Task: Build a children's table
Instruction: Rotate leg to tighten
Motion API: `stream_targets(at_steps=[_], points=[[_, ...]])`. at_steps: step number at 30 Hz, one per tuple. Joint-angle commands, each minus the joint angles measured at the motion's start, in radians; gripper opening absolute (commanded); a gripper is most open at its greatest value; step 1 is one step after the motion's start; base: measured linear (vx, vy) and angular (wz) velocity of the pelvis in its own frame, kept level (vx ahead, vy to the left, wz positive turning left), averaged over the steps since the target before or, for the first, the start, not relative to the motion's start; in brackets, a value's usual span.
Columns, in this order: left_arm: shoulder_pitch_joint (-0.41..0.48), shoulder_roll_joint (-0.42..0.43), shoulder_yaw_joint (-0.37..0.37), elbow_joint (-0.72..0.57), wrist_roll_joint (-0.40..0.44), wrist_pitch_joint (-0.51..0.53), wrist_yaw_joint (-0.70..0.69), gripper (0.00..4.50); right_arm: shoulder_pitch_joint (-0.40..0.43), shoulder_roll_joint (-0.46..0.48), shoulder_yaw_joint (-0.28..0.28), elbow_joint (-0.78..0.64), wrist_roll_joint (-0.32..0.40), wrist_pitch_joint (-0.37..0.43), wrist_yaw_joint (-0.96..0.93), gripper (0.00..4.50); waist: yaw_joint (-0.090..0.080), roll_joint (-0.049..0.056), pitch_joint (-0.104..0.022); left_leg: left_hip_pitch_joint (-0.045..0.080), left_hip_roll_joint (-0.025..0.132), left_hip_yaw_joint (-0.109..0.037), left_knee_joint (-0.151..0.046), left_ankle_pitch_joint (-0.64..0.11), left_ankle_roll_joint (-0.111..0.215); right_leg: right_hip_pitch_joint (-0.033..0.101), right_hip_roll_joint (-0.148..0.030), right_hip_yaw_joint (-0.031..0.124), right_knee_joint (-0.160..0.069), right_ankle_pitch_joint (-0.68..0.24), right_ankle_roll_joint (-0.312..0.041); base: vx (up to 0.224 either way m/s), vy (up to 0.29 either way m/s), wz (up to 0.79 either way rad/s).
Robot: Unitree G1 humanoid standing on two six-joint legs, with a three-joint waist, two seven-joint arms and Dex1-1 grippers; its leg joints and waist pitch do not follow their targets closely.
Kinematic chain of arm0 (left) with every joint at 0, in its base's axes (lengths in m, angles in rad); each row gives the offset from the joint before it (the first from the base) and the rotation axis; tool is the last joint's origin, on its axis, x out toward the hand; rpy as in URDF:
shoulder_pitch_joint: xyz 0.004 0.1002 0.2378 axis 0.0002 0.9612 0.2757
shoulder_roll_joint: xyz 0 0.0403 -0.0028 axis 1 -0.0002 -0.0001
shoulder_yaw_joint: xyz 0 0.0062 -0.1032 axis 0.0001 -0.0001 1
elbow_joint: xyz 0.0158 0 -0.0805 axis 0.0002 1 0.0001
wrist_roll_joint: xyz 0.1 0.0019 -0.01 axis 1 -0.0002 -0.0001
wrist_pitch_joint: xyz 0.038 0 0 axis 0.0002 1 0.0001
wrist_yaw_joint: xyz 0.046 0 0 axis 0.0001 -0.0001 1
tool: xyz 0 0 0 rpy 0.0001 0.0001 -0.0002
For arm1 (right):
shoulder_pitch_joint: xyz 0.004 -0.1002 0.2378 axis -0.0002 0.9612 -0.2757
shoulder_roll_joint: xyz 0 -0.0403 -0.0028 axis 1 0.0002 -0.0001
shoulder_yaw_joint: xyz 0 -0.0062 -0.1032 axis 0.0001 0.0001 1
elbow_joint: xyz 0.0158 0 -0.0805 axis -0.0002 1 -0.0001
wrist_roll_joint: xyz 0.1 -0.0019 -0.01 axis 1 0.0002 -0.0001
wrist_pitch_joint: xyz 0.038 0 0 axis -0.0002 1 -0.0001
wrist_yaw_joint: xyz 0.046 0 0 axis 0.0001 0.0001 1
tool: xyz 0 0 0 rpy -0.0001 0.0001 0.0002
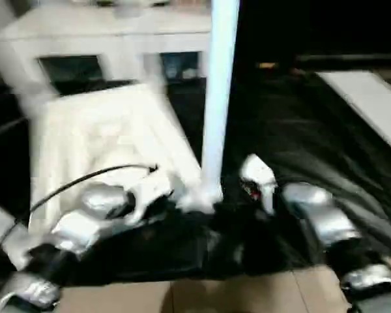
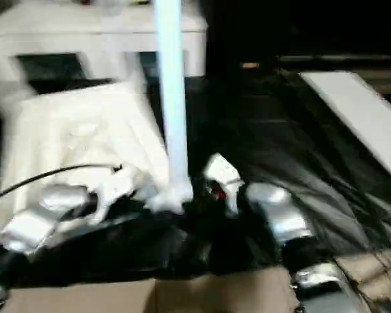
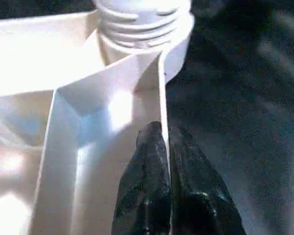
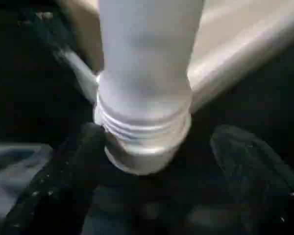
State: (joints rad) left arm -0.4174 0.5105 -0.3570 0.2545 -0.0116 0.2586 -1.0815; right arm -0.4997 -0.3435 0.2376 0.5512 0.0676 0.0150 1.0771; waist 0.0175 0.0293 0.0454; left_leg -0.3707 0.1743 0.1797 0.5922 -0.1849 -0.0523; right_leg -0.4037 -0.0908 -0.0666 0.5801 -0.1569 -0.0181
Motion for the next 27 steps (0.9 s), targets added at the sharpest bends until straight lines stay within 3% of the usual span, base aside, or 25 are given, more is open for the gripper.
stream_targets(at_steps=[1, 4, 6, 11, 13, 15, 16, 17, 27], points=[[0.008, -0.010, -0.045, -0.066, -0.038, -0.002, -0.069, 0.00, -0.015, 0.001, 0.009, -0.024, 0.013, -0.010, 0.019, 3.73, 0.006, 0.002, -0.060, 0.019, 0.055, -0.011, -0.080, -0.314, 0.061, 0.034, -0.049, 0.044, -0.057, -0.219, -0.254, 0.000, 0.000, 0.00], [0.009, -0.007, -0.045, -0.072, -0.044, 0.004, -0.078, 0.00, -0.017, 0.000, 0.011, -0.022, 0.015, -0.012, 0.026, 3.73, 0.018, 0.003, -0.067, 0.014, 0.056, -0.010, -0.074, -0.188, 0.084, 0.044, -0.047, 0.041, -0.038, -0.082, -0.275, 0.000, 0.000, 0.00], [0.012, -0.003, -0.043, -0.080, -0.050, 0.003, -0.093, 0.00, -0.021, -0.002, 0.021, -0.022, 0.017, -0.020, 0.047, 3.73, 0.019, -0.001, -0.067, 0.009, 0.054, -0.009, -0.071, -0.162, 0.099, 0.050, -0.050, 0.039, -0.035, -0.064, -0.279, 0.000, 0.000, 0.00], [0.015, 0.010, -0.040, -0.086, -0.057, -0.004, -0.108, 0.00, -0.021, 0.001, 0.025, -0.032, 0.032, -0.011, 0.093, 3.73, 0.022, -0.004, -0.063, 0.010, 0.055, -0.008, -0.073, -0.202, 0.092, 0.048, -0.053, 0.040, -0.044, -0.163, -0.263, 0.000, 0.000, 0.00], [0.012, 0.009, -0.036, -0.084, -0.053, -0.004, -0.114, 0.00, -0.027, 0.007, 0.021, -0.021, 0.040, -0.006, 0.112, 3.58, 0.023, -0.004, -0.059, 0.013, 0.056, -0.009, -0.078, -0.247, 0.068, 0.045, -0.053, 0.042, -0.051, -0.237, -0.242, 0.000, 0.000, 0.00], [0.011, 0.007, -0.035, -0.084, -0.053, -0.002, -0.117, 0.00, -0.029, 0.011, 0.016, -0.019, 0.052, 0.002, 0.126, 3.58, 0.023, -0.002, -0.059, 0.014, 0.057, -0.010, -0.079, -0.262, 0.057, 0.044, -0.052, 0.042, -0.052, -0.254, -0.235, 0.000, 0.000, 0.00], [0.011, 0.008, -0.036, -0.084, -0.053, -0.001, -0.118, 0.00, -0.030, 0.012, 0.013, -0.017, 0.056, 0.004, 0.134, 3.58, 0.023, -0.001, -0.060, 0.015, 0.056, -0.011, -0.079, -0.264, 0.054, 0.044, -0.052, 0.043, -0.052, -0.252, -0.233, 0.000, 0.000, 0.00], [0.011, 0.008, -0.036, -0.084, -0.053, -0.001, -0.119, 0.00, -0.031, 0.012, 0.013, -0.017, 0.057, 0.004, 0.136, 3.30, 0.023, -0.001, -0.060, 0.015, 0.056, -0.011, -0.079, -0.263, 0.053, 0.044, -0.051, 0.042, -0.053, -0.249, -0.233, 0.000, 0.000, 0.00], [0.010, 0.013, -0.040, -0.072, -0.046, 0.002, -0.132, 0.00, -0.018, 0.017, -0.001, -0.019, 0.081, 0.031, 0.167, 2.78, 0.025, -0.001, -0.065, 0.011, 0.054, -0.009, -0.073, -0.202, 0.074, 0.049, -0.051, 0.040, -0.043, -0.169, -0.254, 0.000, 0.000, 0.00]])
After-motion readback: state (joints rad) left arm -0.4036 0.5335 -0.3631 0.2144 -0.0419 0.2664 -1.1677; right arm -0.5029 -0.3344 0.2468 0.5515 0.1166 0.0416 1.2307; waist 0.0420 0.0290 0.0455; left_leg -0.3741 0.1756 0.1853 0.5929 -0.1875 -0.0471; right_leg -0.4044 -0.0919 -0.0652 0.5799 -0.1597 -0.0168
